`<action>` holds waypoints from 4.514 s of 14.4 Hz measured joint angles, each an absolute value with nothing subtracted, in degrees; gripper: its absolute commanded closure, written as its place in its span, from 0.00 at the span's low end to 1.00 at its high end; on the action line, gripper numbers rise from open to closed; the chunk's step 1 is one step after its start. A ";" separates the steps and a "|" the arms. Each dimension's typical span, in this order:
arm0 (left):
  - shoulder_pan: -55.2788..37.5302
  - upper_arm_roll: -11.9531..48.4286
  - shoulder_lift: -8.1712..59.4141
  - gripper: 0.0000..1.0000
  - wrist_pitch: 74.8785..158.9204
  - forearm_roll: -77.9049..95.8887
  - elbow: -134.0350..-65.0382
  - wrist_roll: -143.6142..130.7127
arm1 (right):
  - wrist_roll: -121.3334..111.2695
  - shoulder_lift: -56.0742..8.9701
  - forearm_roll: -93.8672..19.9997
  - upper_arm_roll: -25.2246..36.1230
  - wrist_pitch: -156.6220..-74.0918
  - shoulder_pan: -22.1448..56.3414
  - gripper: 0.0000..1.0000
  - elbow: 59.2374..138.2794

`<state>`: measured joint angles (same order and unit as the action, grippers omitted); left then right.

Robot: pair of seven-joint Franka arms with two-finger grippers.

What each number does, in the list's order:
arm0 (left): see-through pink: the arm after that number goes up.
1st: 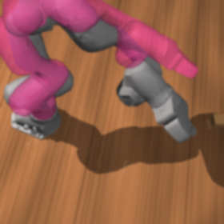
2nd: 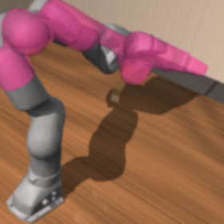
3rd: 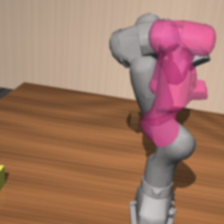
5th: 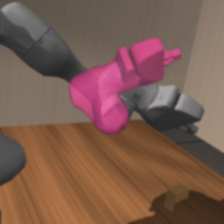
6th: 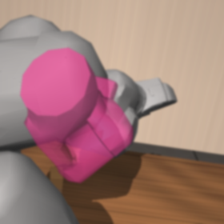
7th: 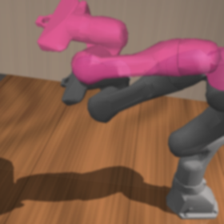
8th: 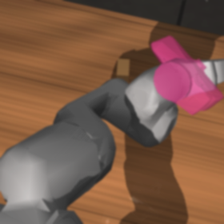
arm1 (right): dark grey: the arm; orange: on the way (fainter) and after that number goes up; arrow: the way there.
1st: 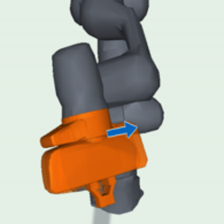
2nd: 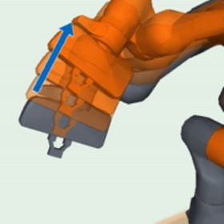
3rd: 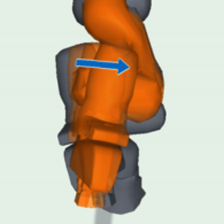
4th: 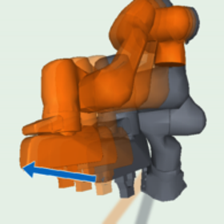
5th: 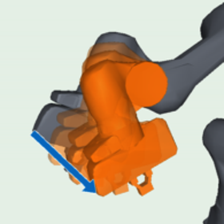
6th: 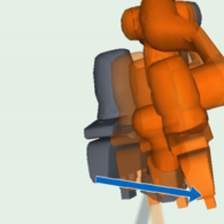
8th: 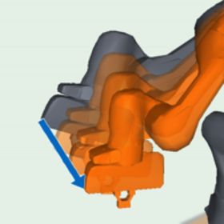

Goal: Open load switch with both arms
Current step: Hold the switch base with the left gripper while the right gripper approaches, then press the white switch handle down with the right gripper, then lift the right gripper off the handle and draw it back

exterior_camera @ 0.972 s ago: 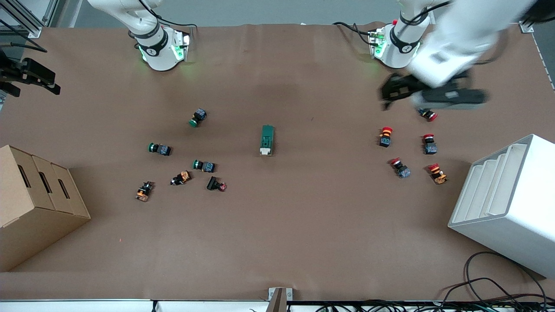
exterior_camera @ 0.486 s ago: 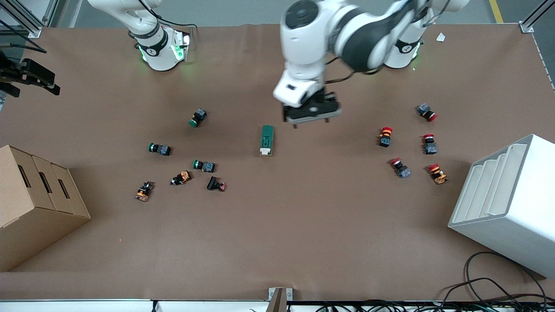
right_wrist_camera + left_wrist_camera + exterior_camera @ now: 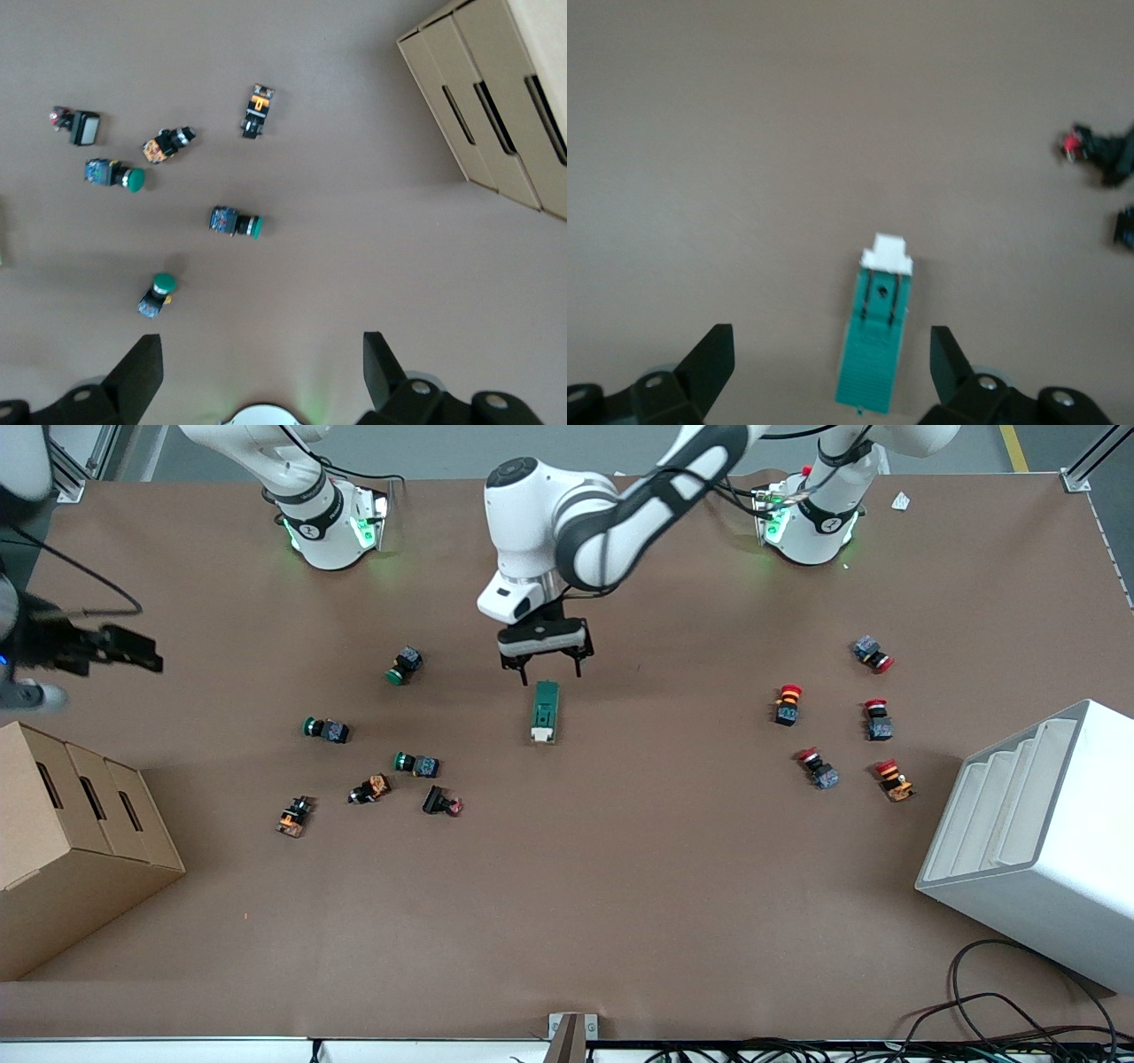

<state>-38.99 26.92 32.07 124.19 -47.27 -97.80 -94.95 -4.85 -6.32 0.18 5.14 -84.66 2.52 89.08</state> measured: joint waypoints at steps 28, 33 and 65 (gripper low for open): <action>-47.34 26.76 44.88 0.02 114.01 -108.49 -111.10 -141.83 | 104.52 -44.51 -14.26 4.17 -116.58 39.51 0.00 83.07; -48.68 26.72 48.40 0.02 111.37 -108.54 -108.30 -142.08 | 104.53 -46.40 -21.77 4.30 -117.18 39.53 0.00 82.78; -49.30 26.54 49.73 0.01 110.22 -108.82 -107.31 -143.10 | 103.80 -46.01 -22.04 2.39 -95.82 44.12 0.00 79.72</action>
<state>-49.30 26.54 49.73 110.22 -108.82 -107.31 -143.10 103.80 -46.01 -22.04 2.39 -95.82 44.12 79.72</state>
